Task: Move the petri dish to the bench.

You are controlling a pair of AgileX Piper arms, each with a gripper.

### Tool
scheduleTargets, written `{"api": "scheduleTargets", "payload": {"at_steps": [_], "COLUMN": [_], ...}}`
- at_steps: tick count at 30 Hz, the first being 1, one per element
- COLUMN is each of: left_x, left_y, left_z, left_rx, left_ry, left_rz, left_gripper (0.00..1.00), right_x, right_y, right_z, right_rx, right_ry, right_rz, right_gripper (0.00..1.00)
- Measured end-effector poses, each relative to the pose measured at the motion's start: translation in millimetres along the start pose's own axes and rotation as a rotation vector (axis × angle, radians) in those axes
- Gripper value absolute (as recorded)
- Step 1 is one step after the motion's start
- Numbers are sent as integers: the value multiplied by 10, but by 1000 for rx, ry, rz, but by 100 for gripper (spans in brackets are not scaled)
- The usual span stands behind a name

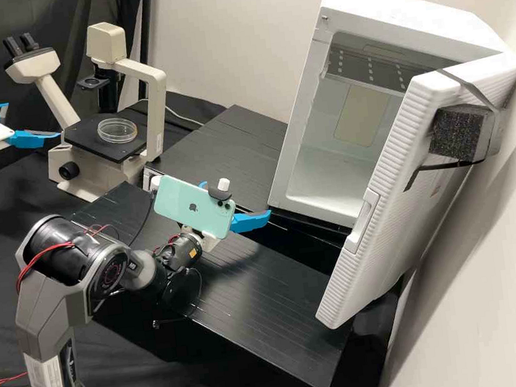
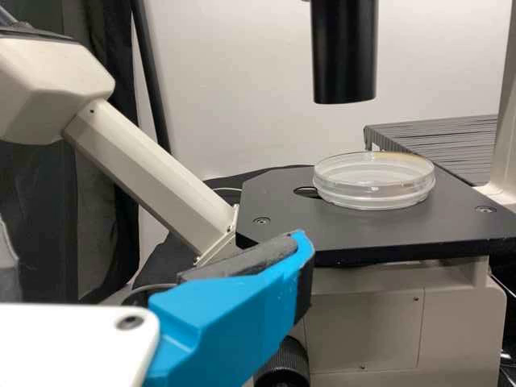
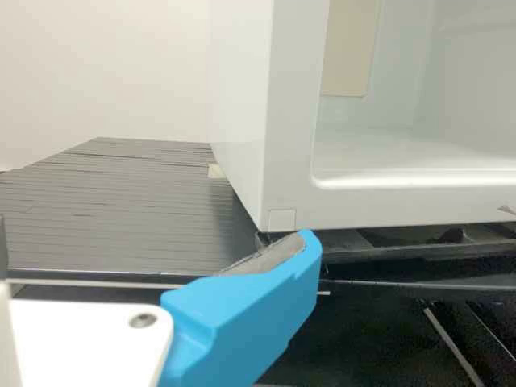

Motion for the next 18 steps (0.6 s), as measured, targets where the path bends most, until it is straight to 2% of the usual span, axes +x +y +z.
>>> {"api": "scheduleTargets", "payload": {"at_steps": [12,15,18], "left_x": [0,0,0], "left_y": [0,0,0], "left_z": [0,0,0], "left_rx": [0,0,0], "left_ry": [0,0,0], "left_rz": [0,0,0], "left_gripper": [100,100,100], "right_x": [-70,-208,-357], "right_y": [-10,-18,-42], "right_z": [12,15,-56], "right_rx": [1,17,39], "right_ry": [-3,-3,41], "right_rz": [-3,-6,5], "right_gripper": [100,100,100]}}
